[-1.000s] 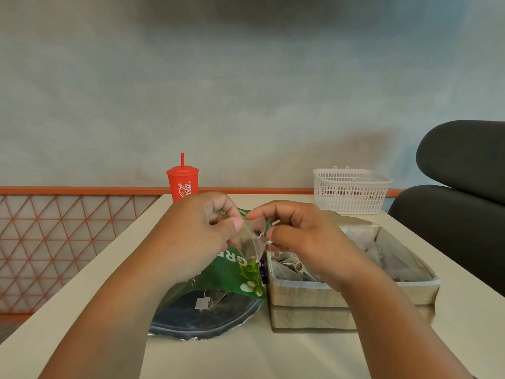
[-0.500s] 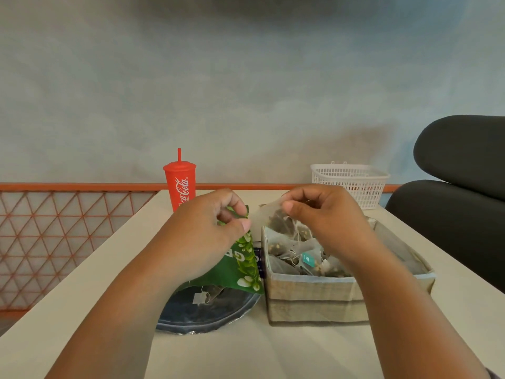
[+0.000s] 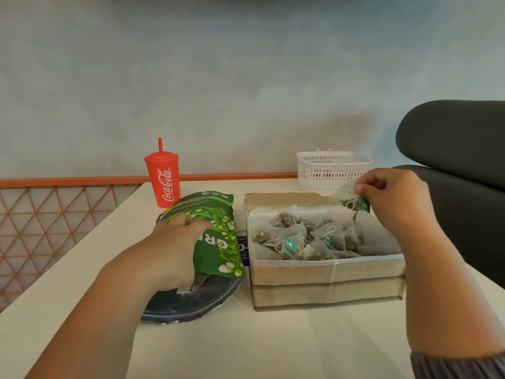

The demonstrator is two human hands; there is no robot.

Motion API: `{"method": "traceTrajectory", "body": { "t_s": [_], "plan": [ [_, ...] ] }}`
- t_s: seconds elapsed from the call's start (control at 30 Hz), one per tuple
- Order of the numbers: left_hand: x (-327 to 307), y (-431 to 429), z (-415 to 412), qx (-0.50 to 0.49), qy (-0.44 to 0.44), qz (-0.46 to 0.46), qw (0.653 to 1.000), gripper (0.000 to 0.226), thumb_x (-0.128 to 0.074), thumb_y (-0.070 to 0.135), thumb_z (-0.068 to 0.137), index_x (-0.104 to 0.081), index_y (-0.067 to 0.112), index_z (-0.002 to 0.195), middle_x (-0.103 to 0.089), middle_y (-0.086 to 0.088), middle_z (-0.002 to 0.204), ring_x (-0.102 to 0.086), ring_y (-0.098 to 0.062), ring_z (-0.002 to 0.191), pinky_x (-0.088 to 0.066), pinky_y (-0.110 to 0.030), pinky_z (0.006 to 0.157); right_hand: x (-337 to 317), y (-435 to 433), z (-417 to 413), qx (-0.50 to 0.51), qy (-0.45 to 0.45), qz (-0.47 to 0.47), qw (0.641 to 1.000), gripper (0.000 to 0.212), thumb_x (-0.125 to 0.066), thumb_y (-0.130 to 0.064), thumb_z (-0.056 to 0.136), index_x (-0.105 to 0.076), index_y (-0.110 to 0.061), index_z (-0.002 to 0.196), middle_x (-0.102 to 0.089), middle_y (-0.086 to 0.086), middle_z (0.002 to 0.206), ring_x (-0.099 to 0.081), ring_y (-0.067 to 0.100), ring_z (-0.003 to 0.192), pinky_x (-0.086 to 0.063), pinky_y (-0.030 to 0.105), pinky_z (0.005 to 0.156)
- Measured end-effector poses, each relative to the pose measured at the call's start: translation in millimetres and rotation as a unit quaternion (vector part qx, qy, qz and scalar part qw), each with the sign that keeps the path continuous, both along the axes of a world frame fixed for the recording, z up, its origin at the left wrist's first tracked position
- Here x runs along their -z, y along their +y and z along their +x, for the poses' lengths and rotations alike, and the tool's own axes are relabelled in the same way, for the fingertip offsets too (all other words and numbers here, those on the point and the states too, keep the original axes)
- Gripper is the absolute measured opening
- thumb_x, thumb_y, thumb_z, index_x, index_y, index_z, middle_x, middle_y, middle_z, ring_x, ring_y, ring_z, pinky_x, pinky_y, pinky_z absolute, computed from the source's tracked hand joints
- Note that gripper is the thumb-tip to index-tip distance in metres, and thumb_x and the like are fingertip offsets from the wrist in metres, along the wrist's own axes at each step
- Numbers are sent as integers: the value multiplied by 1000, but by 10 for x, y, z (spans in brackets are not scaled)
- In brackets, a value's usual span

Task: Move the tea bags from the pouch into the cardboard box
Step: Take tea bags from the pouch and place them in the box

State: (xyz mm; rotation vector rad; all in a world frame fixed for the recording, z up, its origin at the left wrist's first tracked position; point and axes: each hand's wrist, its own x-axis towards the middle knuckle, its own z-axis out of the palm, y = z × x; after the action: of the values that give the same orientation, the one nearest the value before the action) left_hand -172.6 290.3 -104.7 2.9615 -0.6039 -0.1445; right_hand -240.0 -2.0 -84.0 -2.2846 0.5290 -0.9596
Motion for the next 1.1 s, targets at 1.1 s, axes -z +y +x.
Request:
{"method": "traceTrajectory", "body": {
  "t_s": [1.1],
  "plan": [
    [-212,-5,-45,54,-359,-285,887,25,-64,-9,73,-69,12,84,-53,6,85,-54,-18,73,-38,-23,63,-174,970,-54,-340,96,-33,935,17,-63,-20,85,-70,-36,85,-64,-16,99,-58,-7,80,-46,16,74]
  ]
}}
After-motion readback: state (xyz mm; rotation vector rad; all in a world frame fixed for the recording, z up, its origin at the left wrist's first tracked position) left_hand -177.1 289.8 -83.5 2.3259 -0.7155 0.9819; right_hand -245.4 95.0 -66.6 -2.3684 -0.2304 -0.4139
